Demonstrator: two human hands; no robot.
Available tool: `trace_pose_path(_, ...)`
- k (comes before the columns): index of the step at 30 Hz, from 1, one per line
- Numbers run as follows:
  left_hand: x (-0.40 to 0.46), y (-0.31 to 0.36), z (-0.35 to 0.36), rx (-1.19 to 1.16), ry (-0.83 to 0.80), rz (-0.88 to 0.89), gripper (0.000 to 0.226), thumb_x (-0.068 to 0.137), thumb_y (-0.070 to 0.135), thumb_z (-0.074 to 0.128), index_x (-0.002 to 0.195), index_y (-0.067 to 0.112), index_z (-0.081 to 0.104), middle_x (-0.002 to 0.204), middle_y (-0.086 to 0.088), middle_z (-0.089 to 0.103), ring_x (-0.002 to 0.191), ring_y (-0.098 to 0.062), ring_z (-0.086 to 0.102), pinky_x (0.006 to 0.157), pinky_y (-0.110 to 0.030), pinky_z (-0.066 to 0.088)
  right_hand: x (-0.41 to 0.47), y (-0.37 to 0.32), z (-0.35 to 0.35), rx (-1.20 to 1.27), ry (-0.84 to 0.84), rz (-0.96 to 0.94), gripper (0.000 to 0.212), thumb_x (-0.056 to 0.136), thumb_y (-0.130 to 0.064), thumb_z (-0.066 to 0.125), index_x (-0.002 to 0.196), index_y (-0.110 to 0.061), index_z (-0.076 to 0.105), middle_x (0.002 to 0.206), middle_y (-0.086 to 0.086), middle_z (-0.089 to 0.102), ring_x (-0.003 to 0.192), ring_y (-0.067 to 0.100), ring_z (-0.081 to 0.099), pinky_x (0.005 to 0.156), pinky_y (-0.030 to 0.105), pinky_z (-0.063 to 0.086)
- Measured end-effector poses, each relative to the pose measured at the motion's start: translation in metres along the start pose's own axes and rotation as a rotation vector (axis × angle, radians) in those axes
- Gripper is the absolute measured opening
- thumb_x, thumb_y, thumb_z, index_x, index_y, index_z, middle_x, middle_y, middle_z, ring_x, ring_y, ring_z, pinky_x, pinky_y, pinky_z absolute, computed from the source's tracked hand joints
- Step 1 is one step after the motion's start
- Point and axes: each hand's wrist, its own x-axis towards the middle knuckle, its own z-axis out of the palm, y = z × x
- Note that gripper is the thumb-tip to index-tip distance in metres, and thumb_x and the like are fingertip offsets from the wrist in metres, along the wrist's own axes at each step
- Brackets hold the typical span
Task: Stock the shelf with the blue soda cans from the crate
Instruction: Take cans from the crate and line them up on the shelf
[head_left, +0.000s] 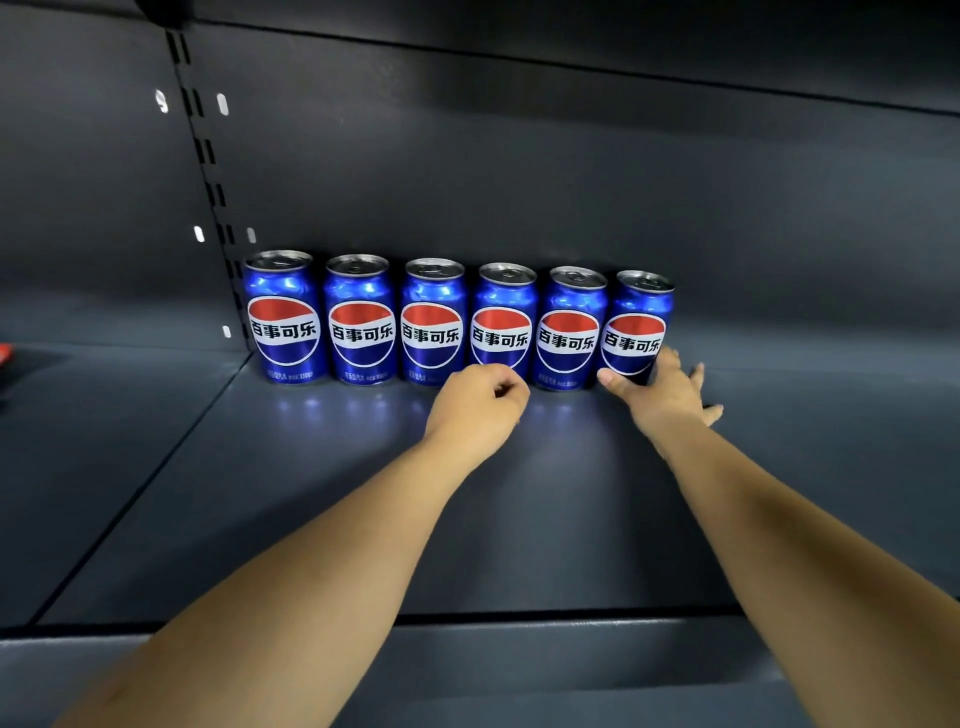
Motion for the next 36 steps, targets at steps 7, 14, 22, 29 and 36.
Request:
trace_pose_path(7,-0.005,0.002,0.001,0.113,0.008,0.058,0.017,0.092,0.016,0.051,0.089,0.014,0.067,0.078,-0.006,0.068,0.080,-0.024,0.063,0.078,-0.041,0.053,-0.004,-0.003,0.000,-0.011,-0.018,0.003,0.104,0.084,-0.056,0.059,0.151,-0.021,-0.012,0.160,-0.005,-0.001,0.146,0.025,-0.010,0.112,0.058,-0.004)
trace_pose_path(14,-0.046,0.039,0.000,0.643,0.017,0.269,0.030,0.097,0.030,0.041,0.116,0.012,0.056,0.114,-0.006,0.061,0.107,-0.026,0.053,0.084,-0.036,0.045,-0.054,-0.003,-0.038,-0.152,0.032,-0.187,0.102,0.084,-0.051,0.063,0.152,-0.018,-0.005,0.160,0.001,0.000,0.147,0.029,-0.004,0.115,0.053,0.004)
trace_pose_path(22,-0.122,0.099,0.016,1.002,0.080,0.285,0.050,0.098,0.042,0.034,0.139,0.012,0.035,0.134,-0.008,0.047,0.125,-0.027,0.040,0.098,-0.040,0.035,-0.138,0.015,-0.108,-0.586,0.208,-0.628,0.068,0.097,-0.051,0.036,0.151,-0.014,0.018,0.158,0.002,0.017,0.147,0.021,0.003,0.113,0.056,-0.002)
trace_pose_path(29,-0.194,0.141,0.056,1.158,0.228,0.290,0.062,0.098,0.048,0.029,0.146,0.010,0.020,0.144,-0.012,0.033,0.129,-0.031,0.033,0.102,-0.046,0.029,-0.187,0.051,-0.161,-0.581,0.214,-0.810,0.066,0.097,-0.046,0.041,0.150,-0.012,0.021,0.158,0.005,0.019,0.147,0.023,0.006,0.113,0.056,-0.006)
trace_pose_path(36,-0.252,0.153,0.094,1.200,0.280,0.235,0.066,0.095,0.051,0.032,0.146,0.010,0.022,0.147,-0.013,0.031,0.127,-0.031,0.036,0.097,-0.047,0.034,-0.223,0.103,-0.179,-0.458,0.293,-0.916,0.061,0.072,-0.025,0.081,0.122,0.002,0.060,0.122,0.019,0.063,0.119,0.041,0.054,0.097,0.070,0.027)
